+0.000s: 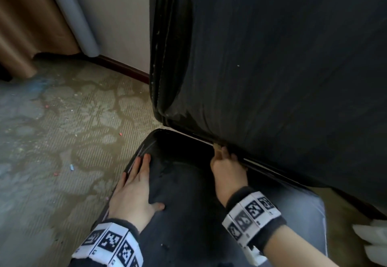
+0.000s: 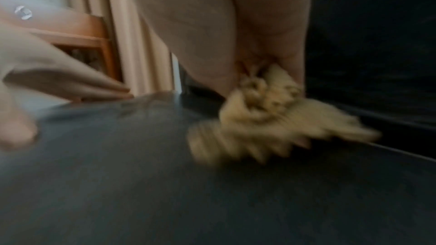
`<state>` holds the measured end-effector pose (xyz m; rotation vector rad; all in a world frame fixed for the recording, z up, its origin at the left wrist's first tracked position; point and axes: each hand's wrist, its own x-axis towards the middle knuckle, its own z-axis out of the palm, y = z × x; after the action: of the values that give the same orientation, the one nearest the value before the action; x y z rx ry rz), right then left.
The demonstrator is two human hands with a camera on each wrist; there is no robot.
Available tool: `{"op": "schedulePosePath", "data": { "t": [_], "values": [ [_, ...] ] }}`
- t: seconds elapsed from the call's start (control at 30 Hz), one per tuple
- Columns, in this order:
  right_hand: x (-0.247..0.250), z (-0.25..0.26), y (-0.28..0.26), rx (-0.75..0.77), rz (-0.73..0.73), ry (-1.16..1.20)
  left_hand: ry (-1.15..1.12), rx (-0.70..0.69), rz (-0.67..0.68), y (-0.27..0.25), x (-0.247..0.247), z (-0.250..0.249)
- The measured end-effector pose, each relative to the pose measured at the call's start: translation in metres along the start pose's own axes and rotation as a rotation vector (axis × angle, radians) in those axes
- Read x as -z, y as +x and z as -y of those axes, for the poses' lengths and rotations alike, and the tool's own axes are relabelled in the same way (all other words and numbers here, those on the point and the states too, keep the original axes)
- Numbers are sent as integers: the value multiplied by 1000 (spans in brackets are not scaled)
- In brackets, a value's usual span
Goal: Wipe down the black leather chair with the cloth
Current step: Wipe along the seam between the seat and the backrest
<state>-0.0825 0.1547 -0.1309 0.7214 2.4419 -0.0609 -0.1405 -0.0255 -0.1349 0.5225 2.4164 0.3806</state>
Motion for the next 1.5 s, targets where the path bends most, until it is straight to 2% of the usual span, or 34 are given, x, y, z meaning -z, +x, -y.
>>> {"op": "schedulePosePath", "data": {
  "t": [0.07,0.17,0.27,0.33,0.43,0.53,0.6,0.77,0.83,0.87,0.93,1.0,1.07,1.13,1.2,1.27,1.33,1.4,1.5],
  "values": [
    [9,0,-5,-28,9,46,87,-66,-17,2,-5,-5],
    [6,28,11,197,-106,134,135,-217,12,7,-21,-20],
    [-11,60,24,303,-98,169,129,-227,62,9,-35,-26],
    [-26,60,27,322,-139,106,153,-214,59,9,-36,-24],
    [-37,35,28,220,-179,60,194,-198,64,8,-32,-23],
    [-41,-3,29,206,-142,117,228,-173,83,6,-28,-25],
    [-42,-38,20,173,-223,132,231,-166,89,7,-28,-26],
    [-64,-124,-4,35,-141,64,226,-142,109,5,-27,-28],
    [-62,-140,-15,-29,-84,36,235,-128,111,5,-28,-30],
    [-58,-140,-21,-8,-114,1,237,-116,111,5,-28,-33],
    [-48,-119,-31,143,-298,-37,242,-92,108,5,-31,-37],
    [-41,-78,-35,462,-591,-28,249,-76,106,5,-33,-40],
    [-22,-30,-24,706,-711,-33,259,-78,97,6,-33,-40],
    [4,5,-4,801,-813,-80,256,-90,99,5,-31,-38],
    [17,15,19,759,-665,-150,246,-103,98,5,-30,-36],
    [11,1,33,723,-524,-261,232,-115,89,4,-30,-34],
    [-4,-30,33,700,-428,-358,218,-123,84,4,-31,-31],
    [-20,-74,23,651,-339,-360,209,-132,86,4,-31,-28],
    [-32,-141,-6,461,-318,-241,215,-133,83,4,-31,-29]
  ]
}}
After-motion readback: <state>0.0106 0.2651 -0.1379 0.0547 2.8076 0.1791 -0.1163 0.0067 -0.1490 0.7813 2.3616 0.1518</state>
